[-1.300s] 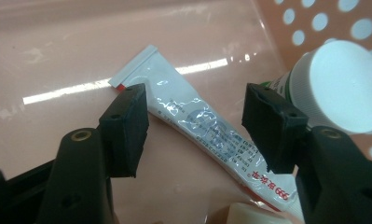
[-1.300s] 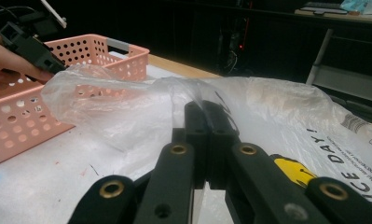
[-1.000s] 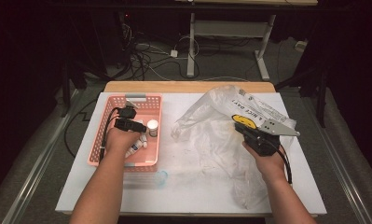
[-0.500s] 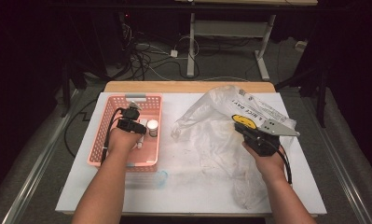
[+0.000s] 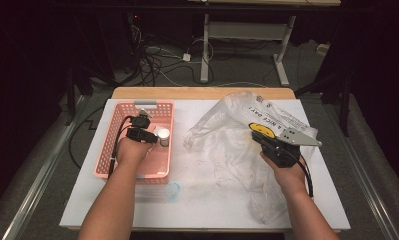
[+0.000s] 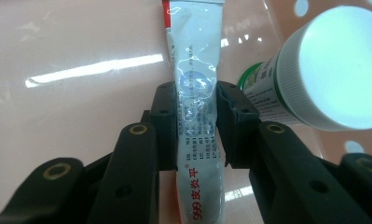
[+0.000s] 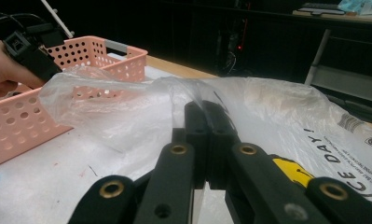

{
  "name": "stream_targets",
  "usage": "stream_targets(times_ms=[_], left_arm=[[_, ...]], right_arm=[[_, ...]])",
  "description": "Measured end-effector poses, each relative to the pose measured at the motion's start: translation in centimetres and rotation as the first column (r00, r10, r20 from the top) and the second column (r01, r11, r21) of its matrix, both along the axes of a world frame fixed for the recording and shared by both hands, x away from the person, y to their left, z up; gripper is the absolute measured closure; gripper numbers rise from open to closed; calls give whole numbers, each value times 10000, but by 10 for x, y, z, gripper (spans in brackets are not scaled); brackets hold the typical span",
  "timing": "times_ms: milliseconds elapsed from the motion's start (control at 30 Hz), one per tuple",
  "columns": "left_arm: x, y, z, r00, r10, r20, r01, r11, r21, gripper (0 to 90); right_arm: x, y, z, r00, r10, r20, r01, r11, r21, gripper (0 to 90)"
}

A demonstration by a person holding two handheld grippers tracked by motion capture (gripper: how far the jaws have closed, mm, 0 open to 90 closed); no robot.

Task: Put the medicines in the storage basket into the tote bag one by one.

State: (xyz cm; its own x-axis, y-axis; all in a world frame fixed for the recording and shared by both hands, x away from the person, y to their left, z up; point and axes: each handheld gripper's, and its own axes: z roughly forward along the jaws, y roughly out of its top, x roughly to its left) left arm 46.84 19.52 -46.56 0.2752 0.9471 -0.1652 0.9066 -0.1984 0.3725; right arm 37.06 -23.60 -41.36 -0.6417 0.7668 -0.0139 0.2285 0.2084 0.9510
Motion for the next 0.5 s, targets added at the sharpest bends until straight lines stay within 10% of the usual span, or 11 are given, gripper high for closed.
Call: stream_targets(times_ms=[500], left_arm=[[-14,12,22,9901,148,1395,-117,9997,-228,689]], right_arm=[[-1,-2,2,9999,9,123,-9,10000,40,900]])
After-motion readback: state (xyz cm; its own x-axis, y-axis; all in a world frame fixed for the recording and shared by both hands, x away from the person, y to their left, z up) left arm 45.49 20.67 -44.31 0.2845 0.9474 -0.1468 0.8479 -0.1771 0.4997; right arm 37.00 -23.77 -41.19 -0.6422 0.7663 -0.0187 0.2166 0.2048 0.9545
